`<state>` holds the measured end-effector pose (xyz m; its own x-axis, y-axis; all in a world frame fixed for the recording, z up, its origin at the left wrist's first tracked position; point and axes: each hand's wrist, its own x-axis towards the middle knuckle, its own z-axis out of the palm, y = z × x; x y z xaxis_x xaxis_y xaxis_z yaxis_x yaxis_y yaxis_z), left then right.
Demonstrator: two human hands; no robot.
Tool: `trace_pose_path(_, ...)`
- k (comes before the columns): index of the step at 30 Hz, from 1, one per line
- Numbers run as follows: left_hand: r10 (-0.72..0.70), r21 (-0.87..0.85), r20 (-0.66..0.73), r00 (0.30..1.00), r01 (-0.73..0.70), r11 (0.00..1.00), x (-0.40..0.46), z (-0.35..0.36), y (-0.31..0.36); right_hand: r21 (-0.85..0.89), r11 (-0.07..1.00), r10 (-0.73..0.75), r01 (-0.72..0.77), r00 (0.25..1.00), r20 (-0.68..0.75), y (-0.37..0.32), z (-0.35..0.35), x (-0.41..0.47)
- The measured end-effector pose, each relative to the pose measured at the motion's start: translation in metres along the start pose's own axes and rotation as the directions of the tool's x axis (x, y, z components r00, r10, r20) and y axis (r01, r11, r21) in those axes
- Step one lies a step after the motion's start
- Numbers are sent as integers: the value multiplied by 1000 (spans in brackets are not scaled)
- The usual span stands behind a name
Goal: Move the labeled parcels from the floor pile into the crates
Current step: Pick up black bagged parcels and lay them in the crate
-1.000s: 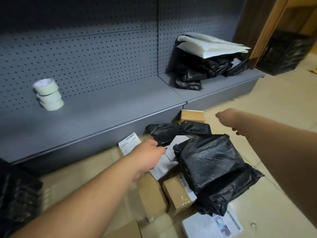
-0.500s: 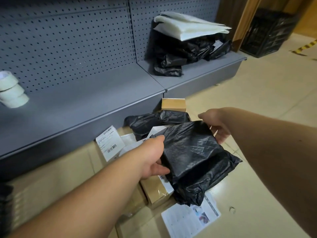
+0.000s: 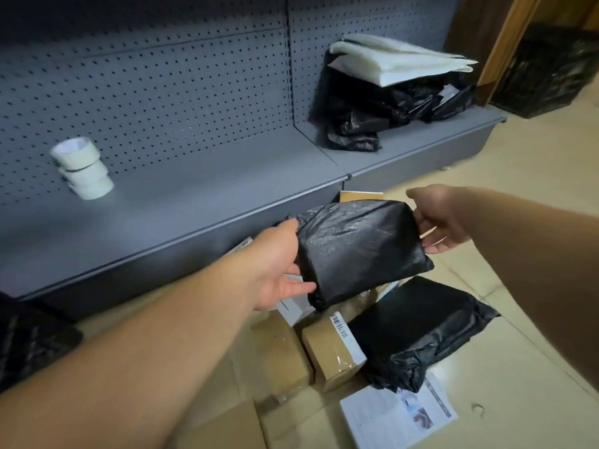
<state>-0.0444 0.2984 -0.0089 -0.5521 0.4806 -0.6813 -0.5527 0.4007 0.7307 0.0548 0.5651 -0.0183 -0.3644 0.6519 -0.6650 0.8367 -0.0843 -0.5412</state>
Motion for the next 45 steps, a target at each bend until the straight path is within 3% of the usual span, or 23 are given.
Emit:
trace_pose_path(5,143,-39,-129,981,-149,988,-21,-55,17,136,987,-108,83,976,188,-38,22,-23)
trace_pose_path(9,164,-93,-225,961,-188,978,-34,-108,22,241,954,-242,179,933,265,-74,57,-50)
trace_pose_path(18,269,-239,-486,831,-423,874,-69,-225,10,459,870,-386,183,831,400,-130,170,-128)
trace_pose_path(25,250,-285,-549,797,-460,841,-108,-313,-10,605,782,-477,151,769,425,-148,252,-184)
trace_pose_path(30,279,-201,-558,782,-454,868,-132,-370,-20,640,763,-520,95,678,520,-149,296,-208)
trace_pose_path(33,330,-98,-567,755,-459,883,-147,-399,-25,571,809,-519,142,629,579,-147,323,-222)
trace_pose_path(36,349,-117,-589,729,-504,855,-162,-430,-33,551,812,-542,194,602,587,-148,353,-242)
trace_pose_path(40,294,-193,-613,734,-500,844,-184,-473,-47,590,780,-589,208,563,580,-154,400,-274)
trace_pose_path(45,220,-147,-649,729,-404,903,-211,-527,-72,569,772,-621,284,533,576,-166,465,-318)
